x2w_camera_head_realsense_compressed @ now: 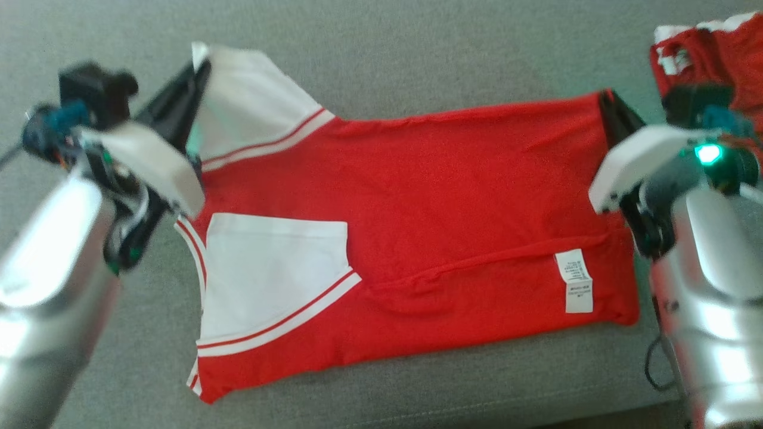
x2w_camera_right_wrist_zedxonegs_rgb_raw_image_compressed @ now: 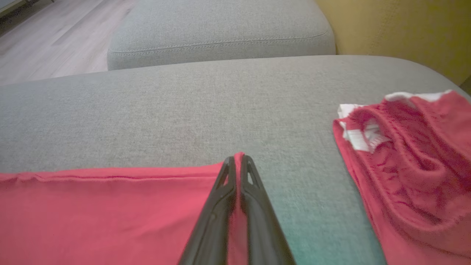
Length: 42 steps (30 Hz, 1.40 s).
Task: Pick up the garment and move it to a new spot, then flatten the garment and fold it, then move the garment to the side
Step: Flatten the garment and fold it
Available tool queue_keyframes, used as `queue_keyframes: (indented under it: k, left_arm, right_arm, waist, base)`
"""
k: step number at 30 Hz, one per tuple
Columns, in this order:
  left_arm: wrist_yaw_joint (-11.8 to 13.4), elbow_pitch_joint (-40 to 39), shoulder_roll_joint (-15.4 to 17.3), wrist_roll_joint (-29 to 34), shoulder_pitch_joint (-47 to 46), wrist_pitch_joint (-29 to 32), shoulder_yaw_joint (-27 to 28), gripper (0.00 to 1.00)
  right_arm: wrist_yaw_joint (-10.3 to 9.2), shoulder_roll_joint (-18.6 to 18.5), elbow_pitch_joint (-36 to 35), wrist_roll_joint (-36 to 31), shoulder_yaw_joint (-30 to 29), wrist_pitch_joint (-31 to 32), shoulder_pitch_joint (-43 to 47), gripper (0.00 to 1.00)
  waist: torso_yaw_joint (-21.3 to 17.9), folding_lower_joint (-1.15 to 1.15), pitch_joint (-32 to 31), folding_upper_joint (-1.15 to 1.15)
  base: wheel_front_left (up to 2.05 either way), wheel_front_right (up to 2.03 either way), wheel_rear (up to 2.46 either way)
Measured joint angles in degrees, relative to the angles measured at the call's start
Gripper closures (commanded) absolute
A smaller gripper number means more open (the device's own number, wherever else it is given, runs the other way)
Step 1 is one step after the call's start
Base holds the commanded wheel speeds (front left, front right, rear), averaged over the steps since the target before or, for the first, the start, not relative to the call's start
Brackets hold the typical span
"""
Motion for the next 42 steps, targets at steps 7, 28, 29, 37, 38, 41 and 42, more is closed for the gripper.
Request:
queue_keyframes:
  k: [7,28,29,37,38,41,42]
  left_arm:
    - [2.2,-6.9,2.1,-0.7,10.0,-4.3,-0.1,1.0]
    - [11.3,-15.0,-1.1,-3.4,36.9,-20.0,1.0,1.0]
    - [10.9,-13.1,-2.3,-3.5,37.6,-20.8,1.3,1.0]
    - [7.8,-9.4,-8.0,-0.8,43.7,-21.5,9.4,0.0]
    - [7.3,-9.4,-8.7,0.0,44.5,-21.5,10.4,0.0]
    - [5.9,-9.5,-11.0,2.3,47.2,-21.5,13.6,0.0]
    - [5.5,-9.6,-11.7,3.0,48.1,-21.5,14.8,0.0]
  right_arm:
    - [0.0,-1.1,-2.2,2.0,0.4,-1.8,7.5,1.0]
    - [-0.01,1.7,-12.8,2.2,-4.4,-6.1,23.0,1.0]
    - [-0.01,2.1,-13.6,1.5,-5.2,-7.5,24.0,1.0]
    - [-0.01,4.0,-14.8,0.4,-6.8,-12.0,30.3,0.0]
    - [0.0,4.2,-14.7,0.4,-7.0,-12.5,31.1,0.0]
    - [0.0,4.5,-14.8,0.4,-7.6,-13.4,33.0,0.0]
    - [-0.01,4.5,-14.9,0.4,-7.9,-13.7,33.5,0.0]
  waist:
    - [0.4,-0.01,-4.6,0.0]
    - [2.3,0.0,-10.7,0.0]
    - [2.3,0.0,-10.9,0.0]
    - [1.9,0.0,-12.4,0.0]
    - [1.9,0.0,-12.6,0.0]
    - [1.9,0.0,-13.4,0.0]
    - [2.0,0.0,-13.6,0.0]
  base:
    - [0.0,0.0,0.0]
    - [0.0,0.0,0.0]
    - [0.0,0.0,0.0]
    - [0.0,0.0,0.0]
    - [0.0,0.0,0.0]
    - [0.0,0.0,0.0]
    - [0.0,0.0,0.0]
